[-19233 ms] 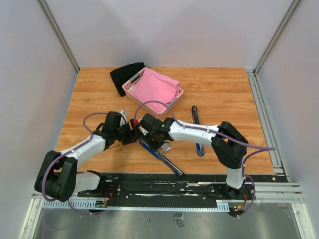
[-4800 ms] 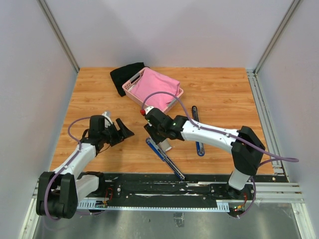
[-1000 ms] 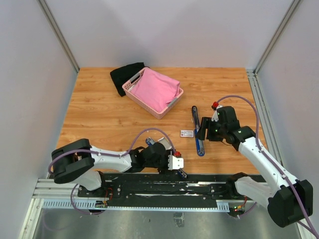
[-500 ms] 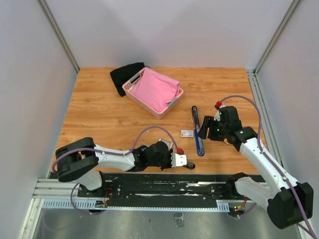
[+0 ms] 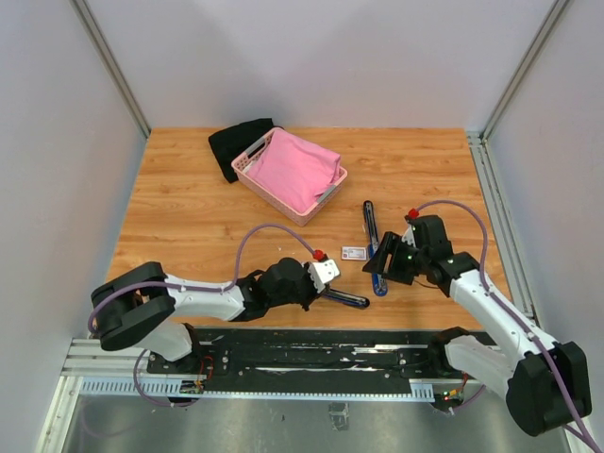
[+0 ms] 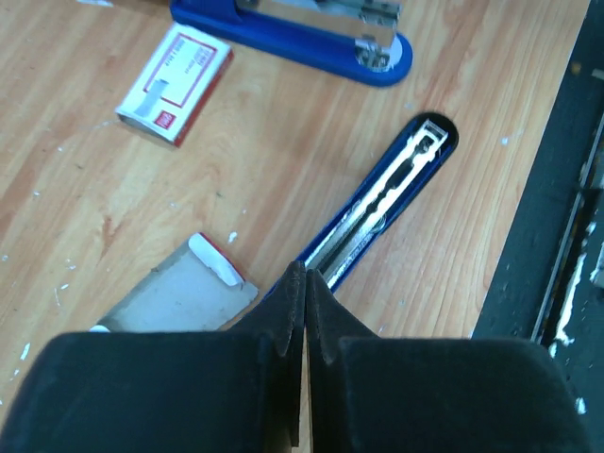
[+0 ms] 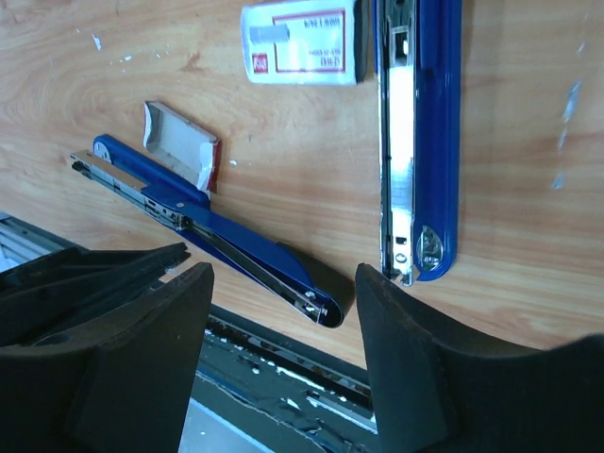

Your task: Load the staples into the stapler

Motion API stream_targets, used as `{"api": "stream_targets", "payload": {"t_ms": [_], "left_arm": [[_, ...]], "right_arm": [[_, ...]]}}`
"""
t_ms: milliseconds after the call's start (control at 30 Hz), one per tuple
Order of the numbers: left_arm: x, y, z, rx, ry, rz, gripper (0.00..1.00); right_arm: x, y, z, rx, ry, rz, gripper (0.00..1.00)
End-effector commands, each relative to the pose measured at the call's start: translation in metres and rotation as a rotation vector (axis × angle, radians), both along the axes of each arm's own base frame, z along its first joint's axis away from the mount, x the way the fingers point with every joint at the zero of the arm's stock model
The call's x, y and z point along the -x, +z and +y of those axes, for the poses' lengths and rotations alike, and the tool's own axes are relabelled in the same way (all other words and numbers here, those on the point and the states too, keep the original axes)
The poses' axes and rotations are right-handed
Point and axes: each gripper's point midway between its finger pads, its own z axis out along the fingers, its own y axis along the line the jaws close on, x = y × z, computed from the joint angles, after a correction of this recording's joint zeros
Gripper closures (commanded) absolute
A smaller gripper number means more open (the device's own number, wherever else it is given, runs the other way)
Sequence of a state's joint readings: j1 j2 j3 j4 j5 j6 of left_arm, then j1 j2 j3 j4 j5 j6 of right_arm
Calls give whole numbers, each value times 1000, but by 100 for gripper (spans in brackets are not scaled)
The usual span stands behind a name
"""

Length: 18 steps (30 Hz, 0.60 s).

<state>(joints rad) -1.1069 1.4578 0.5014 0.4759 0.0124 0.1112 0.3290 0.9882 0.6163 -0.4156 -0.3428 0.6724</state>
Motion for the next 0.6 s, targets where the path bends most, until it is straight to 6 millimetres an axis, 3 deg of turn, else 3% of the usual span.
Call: {"api": "stream_targets", "payload": {"t_ms": [0,67,167,233,400,567], "left_arm": [[-7,31,-10,151,52,11,99],[-5,28,-11,130,24,5,87],[7,26,-20,108,-90,0,55],[10,22,-26,85,-138,-9,41],[5,5,-36,10,-191,-31,27],[0,-10,-49,-41,-236,-48,24]], "right_arm": [[4,-2,8,-127,-74,40,37],[8,-5,6,-127,-90,46,37],[9,-1,1,-113,-103,20,37],[8,2,-3,-97,-115,-1,37],[6,9,-8,-85,-131,-39,37],[8,11,-10,-86,-135,-55,37]]}}
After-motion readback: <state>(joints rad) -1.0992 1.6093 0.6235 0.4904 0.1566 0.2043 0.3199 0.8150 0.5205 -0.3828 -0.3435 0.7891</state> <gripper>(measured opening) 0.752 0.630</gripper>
